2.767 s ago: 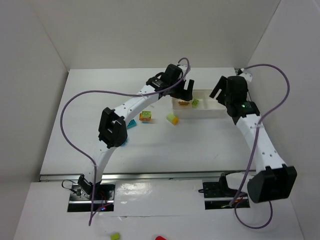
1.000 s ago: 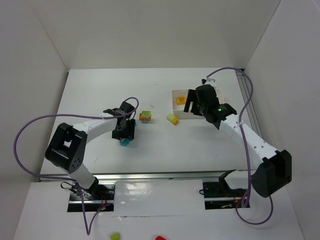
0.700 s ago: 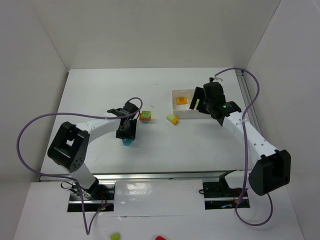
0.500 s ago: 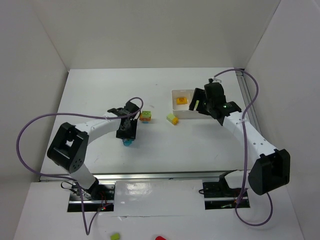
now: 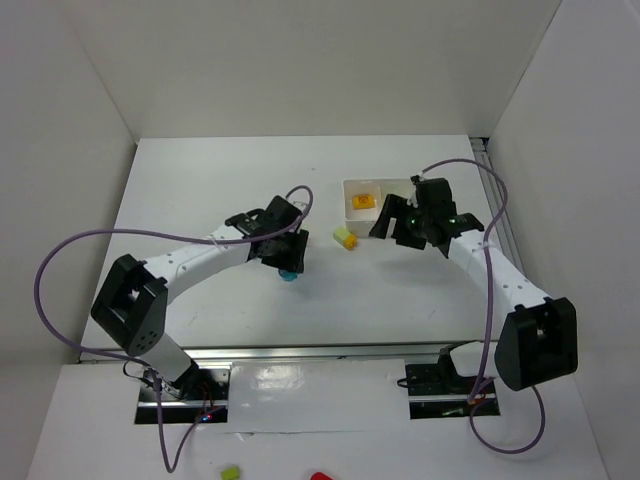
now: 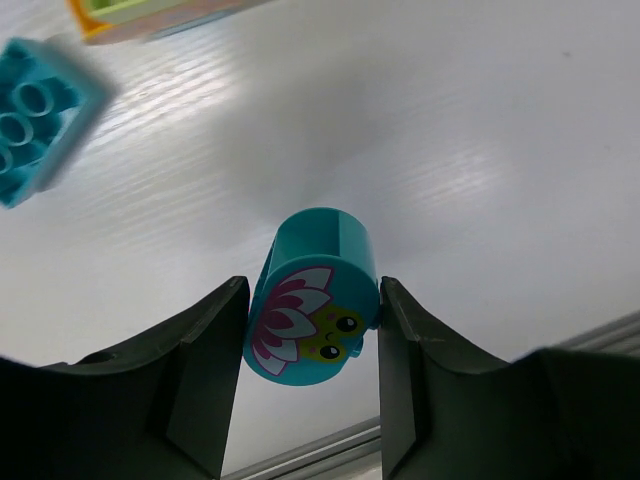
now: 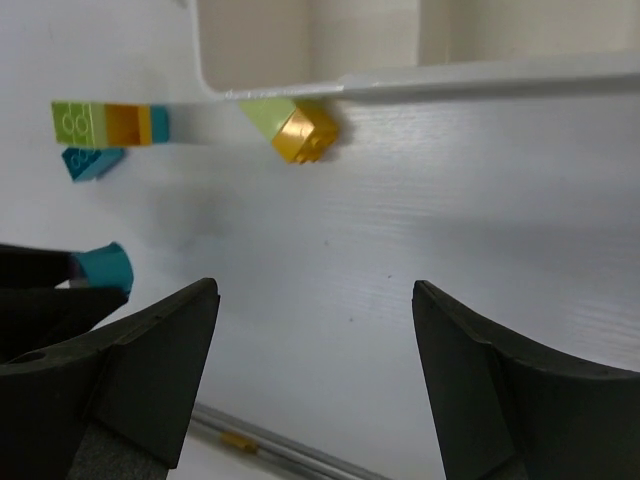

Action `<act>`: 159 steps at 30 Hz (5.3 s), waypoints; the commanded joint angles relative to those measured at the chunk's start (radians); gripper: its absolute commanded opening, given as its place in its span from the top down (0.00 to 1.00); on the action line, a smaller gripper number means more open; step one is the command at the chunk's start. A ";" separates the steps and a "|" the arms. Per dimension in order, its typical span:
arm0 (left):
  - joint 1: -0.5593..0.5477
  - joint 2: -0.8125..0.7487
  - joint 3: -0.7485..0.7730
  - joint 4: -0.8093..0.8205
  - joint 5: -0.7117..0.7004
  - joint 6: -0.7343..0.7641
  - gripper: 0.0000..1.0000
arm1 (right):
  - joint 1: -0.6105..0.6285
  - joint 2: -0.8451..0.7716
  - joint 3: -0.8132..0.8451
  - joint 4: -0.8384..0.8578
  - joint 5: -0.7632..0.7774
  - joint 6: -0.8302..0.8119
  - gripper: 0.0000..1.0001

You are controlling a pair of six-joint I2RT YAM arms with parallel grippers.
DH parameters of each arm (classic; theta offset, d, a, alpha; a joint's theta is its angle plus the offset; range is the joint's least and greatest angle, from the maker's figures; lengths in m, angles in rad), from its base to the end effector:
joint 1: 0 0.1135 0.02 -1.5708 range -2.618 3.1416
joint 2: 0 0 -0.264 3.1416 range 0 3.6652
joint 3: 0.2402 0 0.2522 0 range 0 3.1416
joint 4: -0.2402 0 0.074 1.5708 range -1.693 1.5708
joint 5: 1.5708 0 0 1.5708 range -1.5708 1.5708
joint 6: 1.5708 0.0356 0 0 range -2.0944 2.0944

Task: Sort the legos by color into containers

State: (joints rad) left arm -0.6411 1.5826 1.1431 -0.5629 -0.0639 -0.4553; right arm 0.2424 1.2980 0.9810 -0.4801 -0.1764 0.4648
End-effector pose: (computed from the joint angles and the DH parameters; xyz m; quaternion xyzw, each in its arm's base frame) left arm 0.2653 -0.1951 0.2352 0.0801 0.9561 -0.1199 0.2552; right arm 0.2669 0.0724 0.2704 0.0694 0.9205 0.2067 0.3243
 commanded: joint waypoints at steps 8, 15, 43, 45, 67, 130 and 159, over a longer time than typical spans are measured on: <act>-0.043 -0.035 -0.006 0.216 0.216 0.162 0.86 | 0.026 0.015 -0.045 0.065 -0.382 0.020 0.15; -0.124 0.044 0.049 0.199 0.110 0.282 0.86 | 0.008 0.003 -0.077 0.106 -0.452 0.055 0.15; -0.124 -0.111 0.010 0.314 0.357 0.400 0.98 | 0.201 0.179 -0.065 0.253 -0.679 0.153 0.39; -0.124 -0.111 0.010 0.314 0.357 0.400 0.98 | 0.201 0.179 -0.065 0.278 -0.680 0.162 0.55; 0.047 -0.252 -0.034 0.183 0.174 0.320 0.00 | -0.009 0.072 0.245 -0.009 0.272 0.049 0.77; 0.236 0.227 0.006 0.152 0.019 0.270 0.23 | -0.189 0.167 0.416 0.009 0.374 -0.043 0.10; 0.164 -0.145 0.116 0.084 0.601 0.342 1.00 | 0.130 0.170 0.166 0.334 -0.543 0.245 0.08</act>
State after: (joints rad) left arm -0.4568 1.4033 1.2098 -0.5137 0.4259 -0.1482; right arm 0.3637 1.4639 1.1343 -0.3065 -0.6624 0.6083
